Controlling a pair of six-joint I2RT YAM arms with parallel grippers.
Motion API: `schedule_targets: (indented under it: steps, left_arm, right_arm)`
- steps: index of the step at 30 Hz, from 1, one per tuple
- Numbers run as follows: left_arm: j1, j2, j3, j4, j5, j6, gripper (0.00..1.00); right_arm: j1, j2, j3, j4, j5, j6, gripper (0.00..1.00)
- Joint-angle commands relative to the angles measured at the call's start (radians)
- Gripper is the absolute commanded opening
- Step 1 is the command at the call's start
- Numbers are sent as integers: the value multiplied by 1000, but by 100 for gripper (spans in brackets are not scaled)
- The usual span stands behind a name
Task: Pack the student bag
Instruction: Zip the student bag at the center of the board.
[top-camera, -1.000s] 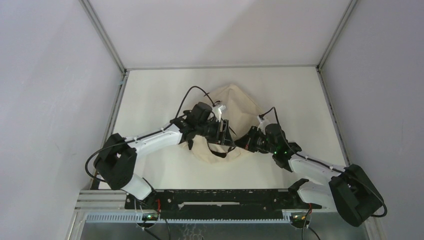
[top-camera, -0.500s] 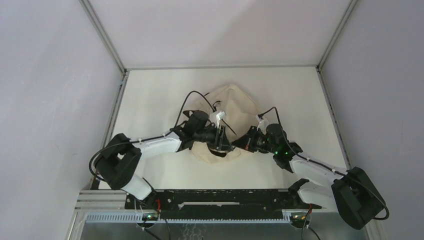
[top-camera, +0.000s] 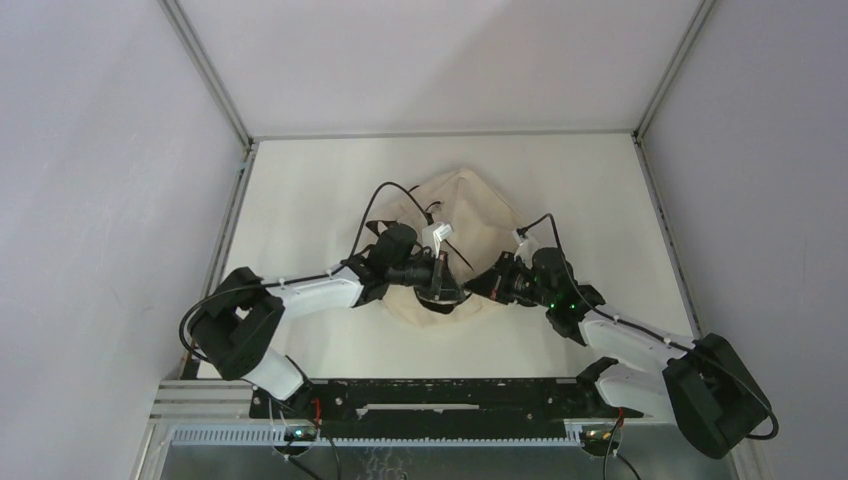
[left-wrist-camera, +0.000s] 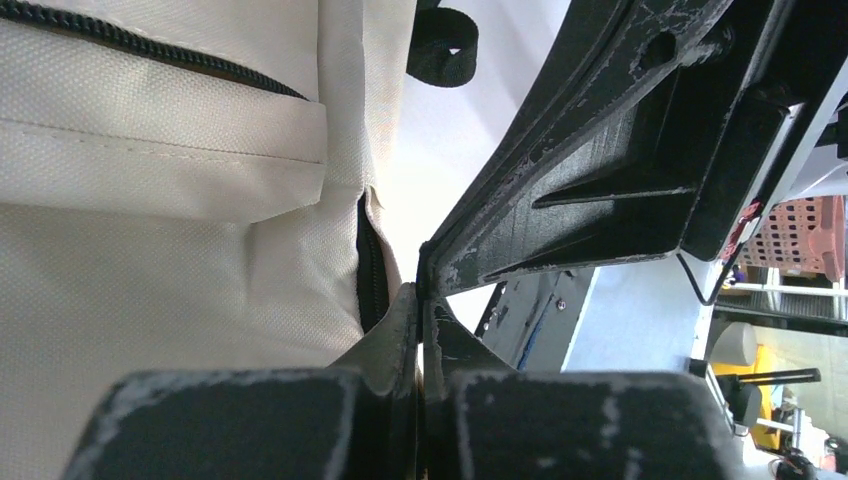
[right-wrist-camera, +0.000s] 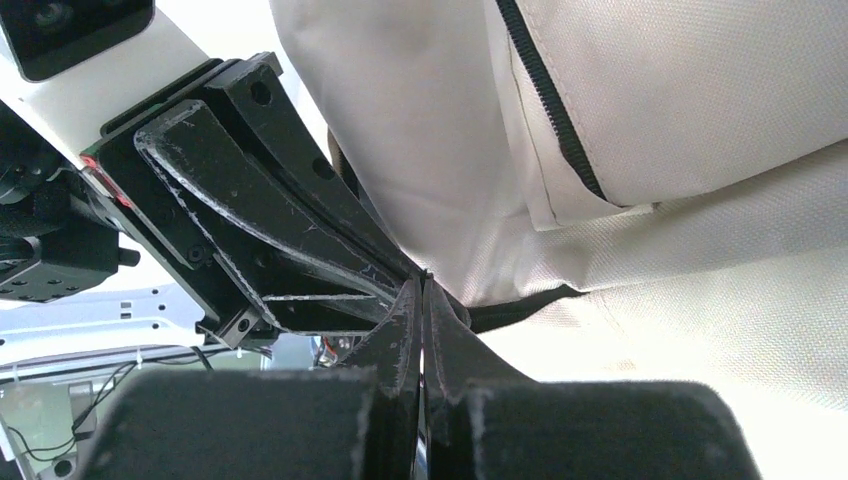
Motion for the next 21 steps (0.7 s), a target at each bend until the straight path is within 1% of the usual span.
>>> schedule_targets:
  steps: [1,2,4,5,7,9,10,12,13,14,17,19,21]
  left_arm:
    - [0,-20,-2,29,12,6,0]
    - [0,-28,-4,5,1,11,0]
    - [0,-52,-5,-32,-19,17,0]
    - [0,-71,-6,-44,-27,20,0]
    - [0,-100,-9,-62,-39,26,0]
    - [-2,-118,-9,-69,-39,42,0]
    - [-5,-123,-7,-75,-32,55,0]
    - [-13,-129,3,-100,-24,84,0]
    - [-19,-131,8,-108,-21,92,0]
    - [-22,-134,11,-115,-19,98,0]
    - [-33,-141,15,-122,-23,104,0]
    - [-39,-142,21,-142,-39,110,0]
    - [-48,-140,33,-167,-51,126,0]
  right_arm:
    - [-2,-49,37,7,37,23,9]
    - [-11,-71,43,-34,63,31,23]
    - [-25,-135,55,-164,184,49,42]
    - [-31,-170,57,-228,246,68,47]
    - [-47,-237,55,-362,337,116,51]
    - [-69,-274,56,-483,368,185,52]
    - [-83,-277,55,-532,362,260,52]
    - [-86,-256,55,-590,319,360,46]
    - [-75,-231,57,-567,281,388,44]
    - [-55,-209,59,-546,258,420,44]
    - [18,-160,66,-468,237,495,49]
    - [65,-142,67,-426,255,517,52]
    - [85,-125,67,-399,256,522,55]
